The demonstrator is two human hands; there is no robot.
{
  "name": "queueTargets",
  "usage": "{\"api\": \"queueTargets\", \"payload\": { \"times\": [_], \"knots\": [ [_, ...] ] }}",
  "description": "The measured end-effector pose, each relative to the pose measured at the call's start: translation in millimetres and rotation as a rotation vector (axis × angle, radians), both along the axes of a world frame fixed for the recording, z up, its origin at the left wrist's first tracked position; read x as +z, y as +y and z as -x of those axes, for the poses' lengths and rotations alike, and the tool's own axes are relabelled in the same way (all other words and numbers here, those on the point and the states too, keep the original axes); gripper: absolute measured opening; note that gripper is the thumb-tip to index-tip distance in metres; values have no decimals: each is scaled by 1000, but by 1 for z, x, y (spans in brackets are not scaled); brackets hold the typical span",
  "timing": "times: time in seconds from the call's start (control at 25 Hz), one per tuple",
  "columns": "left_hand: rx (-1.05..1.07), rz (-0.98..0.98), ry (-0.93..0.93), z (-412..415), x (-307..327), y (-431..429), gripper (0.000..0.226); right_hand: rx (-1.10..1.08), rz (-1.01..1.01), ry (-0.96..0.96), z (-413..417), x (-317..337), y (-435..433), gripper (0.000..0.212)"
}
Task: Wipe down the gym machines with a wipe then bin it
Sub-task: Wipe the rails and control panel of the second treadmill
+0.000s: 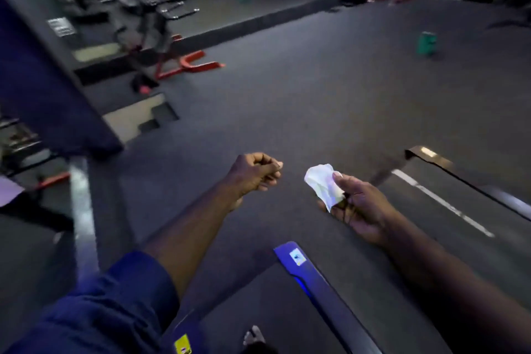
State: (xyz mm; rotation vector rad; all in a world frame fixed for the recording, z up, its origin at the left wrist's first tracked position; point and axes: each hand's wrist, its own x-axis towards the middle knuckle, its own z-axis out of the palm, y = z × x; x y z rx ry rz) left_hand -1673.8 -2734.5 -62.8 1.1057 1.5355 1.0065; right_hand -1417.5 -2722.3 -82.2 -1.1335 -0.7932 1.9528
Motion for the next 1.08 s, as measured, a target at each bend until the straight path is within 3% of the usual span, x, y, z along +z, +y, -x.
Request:
{"api": "queueTargets", "payload": {
  "times": [0.24,0.52,0.64,0.76,0.88,1.08],
  "knots": [
    [306,28,-30,198,-12,-2,11,211,-70,-96,213,-8,80,44],
    [450,58,-52,305,-29,44,12,382,-53,-92,327,-32,175,34],
    [484,84,-49,334,-43,86,12,413,-45,-47,361,-41,226,10],
    [517,95,-48,361,-47,147,11,479,-59,-50,390,-42,289,19],
    [507,86,-54,383,-44,216,10,414,-56,-53,409,-50,356,13],
    [409,55,-73,429,-56,365,10,151,9,-77,436,-67,482,34]
  ]
}}
